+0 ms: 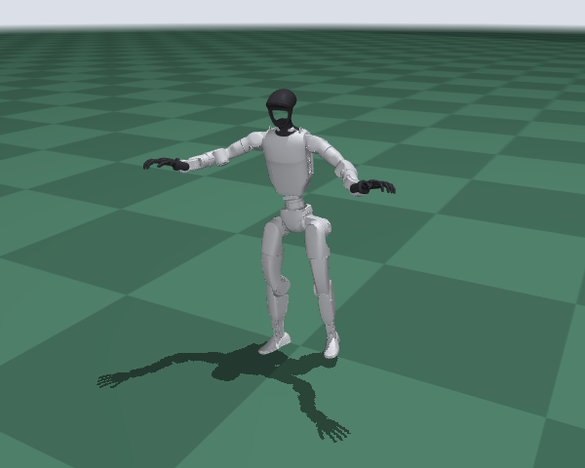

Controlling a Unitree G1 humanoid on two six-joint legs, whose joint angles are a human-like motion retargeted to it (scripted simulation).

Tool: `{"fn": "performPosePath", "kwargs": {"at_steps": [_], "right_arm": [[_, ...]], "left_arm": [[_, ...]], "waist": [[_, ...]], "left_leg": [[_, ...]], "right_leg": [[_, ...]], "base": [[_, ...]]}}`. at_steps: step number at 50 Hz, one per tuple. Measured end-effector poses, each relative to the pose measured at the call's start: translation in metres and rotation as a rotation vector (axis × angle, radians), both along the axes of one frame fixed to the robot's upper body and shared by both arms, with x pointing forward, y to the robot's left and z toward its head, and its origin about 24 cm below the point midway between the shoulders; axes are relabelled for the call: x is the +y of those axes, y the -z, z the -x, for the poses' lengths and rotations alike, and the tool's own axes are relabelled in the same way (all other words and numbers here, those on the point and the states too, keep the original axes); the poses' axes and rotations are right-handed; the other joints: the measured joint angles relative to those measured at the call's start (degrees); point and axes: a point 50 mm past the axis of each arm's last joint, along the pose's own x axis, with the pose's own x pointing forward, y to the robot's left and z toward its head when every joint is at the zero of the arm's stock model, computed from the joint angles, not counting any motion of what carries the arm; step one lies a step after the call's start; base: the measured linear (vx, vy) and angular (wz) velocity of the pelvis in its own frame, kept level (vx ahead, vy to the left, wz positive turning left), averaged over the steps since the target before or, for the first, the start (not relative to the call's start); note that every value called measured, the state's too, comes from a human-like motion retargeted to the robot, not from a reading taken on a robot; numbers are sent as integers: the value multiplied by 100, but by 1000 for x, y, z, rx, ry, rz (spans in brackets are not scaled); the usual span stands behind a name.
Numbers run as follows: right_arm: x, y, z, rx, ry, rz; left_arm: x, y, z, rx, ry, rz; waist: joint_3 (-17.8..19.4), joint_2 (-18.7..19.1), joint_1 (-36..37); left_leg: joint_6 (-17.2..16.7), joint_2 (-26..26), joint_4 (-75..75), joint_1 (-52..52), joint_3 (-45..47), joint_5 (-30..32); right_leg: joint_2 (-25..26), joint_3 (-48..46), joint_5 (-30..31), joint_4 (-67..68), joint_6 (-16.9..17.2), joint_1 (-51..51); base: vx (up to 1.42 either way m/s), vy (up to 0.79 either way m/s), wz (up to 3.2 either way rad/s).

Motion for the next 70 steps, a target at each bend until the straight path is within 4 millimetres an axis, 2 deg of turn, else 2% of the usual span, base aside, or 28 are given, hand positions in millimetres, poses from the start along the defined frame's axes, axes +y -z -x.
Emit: {"fn": "performPosePath", "kwargs": {"at_steps": [5, 7, 9, 12, 17, 21, 25, 27, 32, 39, 43, 46, 50, 52, 55, 57, 61, 63, 65, 67, 70], "right_arm": [[-4, 6, 4, 8, -1, -31], [-3, 3, 7, -69, -30, -28], [-6, 5, 9, -40, -9, -27], [-7, 3, 11, -81, -16, -16], [-6, -1, 15, -159, -36, 22], [-7, -2, 16, -171, -30, 32], [-14, -5, 19, -125, 44, -4], [-13, -6, 17, -128, 40, -2], [-7, -6, 12, -157, 0, -18], [-7, -7, 12, -131, -24, -66], [-8, -10, 15, -115, -23, -69], [-9, -14, 17, -111, -15, -69], [-8, -19, 19, -99, -2, -71], [-6, -20, 20, -94, -2, -69], [-2, -19, 19, -96, -13, -57], [0, -17, 19, -92, -17, -50], [-3, -7, 21, -23, 30, -79], [-2, -2, 21, 9, 29, -96], [0, 4, 20, 38, 11, -112], [5, 6, 17, 33, -39, -97], [14, 7, 14, 24, -104, -54]], "left_arm": [[3, 1, 2, 66, -21, -13], [2, -4, 2, 45, 9, -70], [0, -3, 1, 1, 1, -36], [-5, -8, -3, -97, 39, -49], [-21, -18, -14, -314, 153, -70], [-27, -22, -20, -351, 204, -76], [-24, -20, -21, -333, 142, 28], [-24, -23, -22, -332, 150, 23], [-22, -25, -22, -297, 151, 10], [-20, -21, -25, -113, 105, 34], [-25, -23, -30, -32, 104, 25], [-28, -26, -34, 16, 99, 22], [-31, -27, -36, 75, 85, 34], [-35, -29, -39, 88, 93, 33], [-40, -33, -42, 81, 111, 6], [-43, -36, -44, 89, 121, -31], [-43, -38, -42, 160, 45, -32], [-44, -42, -43, 210, 30, -61], [-45, -43, -44, 243, 38, -72], [-49, -44, -48, 240, 85, -121], [-53, -43, -50, 186, 129, -155]], "waist": [[-204, 45, -321], [-303, 156, -644], [-401, 202, -648], [-480, 316, -828], [-532, 461, -1057], [-437, 513, -1171], [-241, 643, -1204], [-196, 666, -1157], [-191, 809, -1120], [-378, 1078, -1211], [-482, 1090, -1213], [-541, 1052, -1148], [-621, 958, -1029], [-618, 893, -1023], [-555, 766, -1109], [-455, 609, -1202], [-217, 41, -1352], [-160, -134, -1397], [-152, -169, -1374], [-176, -142, -1289], [-213, -145, -1129]], "left_leg": [[-66, 1, 571, 347, -811, -386], [-331, 194, 1356, 154, -1085, -607], [-218, 92, 381, 639, -1292, -287], [-388, 146, -244, 937, -1452, -70], [-643, 148, -1090, 1115, -1478, -67], [-663, 27, -1425, 1146, -1439, -80], [-739, 22, -1588, 1099, -1373, -73], [-798, 18, -1621, 1060, -1263, -75], [-860, 114, -1624, 879, -1018, -12], [-761, 319, -1608, 522, -715, 54], [-805, 294, -1627, 440, -358, 19], [-904, 229, -1627, 429, 93, -20], [-1035, 108, -1627, 450, 847, -25], [-1032, 45, -1627, 530, 1199, -5], [-877, -28, -1520, 704, 1691, 8], [-637, -13, -1116, 786, 2042, -67], [145, 241, 786, 638, 2429, -283], [421, 658, 2278, 195, 2018, -498], [444, 847, 3278, -308, 1172, -650], [258, 690, 3583, -630, 213, -822], [112, 300, 3201, -651, -824, -984]], "right_leg": [[4, -242, 88, 22, -8, -100], [27, -537, 27, 74, -14, -80], [69, -518, 150, 89, 1, -253], [99, -678, 209, 189, 9, -420], [62, -864, 445, 359, 9, -754], [-37, -917, 780, 269, 9, -854], [156, -903, 1492, -725, -106, -539], [210, -700, 1497, -747, -91, -601], [412, -318, 805, -271, -329, -684], [560, -824, -300, 966, -734, -681], [495, -1234, -726, 1175, -686, -501], [334, -1949, -915, 1030, -617, -281], [118, -2948, -738, 771, -528, -71], [117, -2827, -504, 571, -500, -33], [169, -2175, -305, 293, -339, 15], [133, -1718, -236, 189, -225, 102], [-190, -741, -121, 90, -112, 320], [-194, -229, -137, 122, -143, 360], [-47, 323, -122, 124, -158, 381], [138, 960, -91, 123, -122, 386], [307, 1958, -19, 44, 2, 416]], "base": [[-18, 3, 53], [-18, 9, 87], [-21, 12, 24], [-23, 15, 44], [-28, 20, 36], [-31, 24, 20], [-33, 21, -5], [-30, 15, -42], [-26, 11, -37], [-17, 5, -34], [-7, 1, -73], [-3, -1, -124], [0, -4, -167], [4, -8, -170], [7, -12, -163], [11, -14, -167], [13, -15, -189], [13, -9, -225], [14, 0, -263], [16, 7, -298], [16, 12, -315]]}}
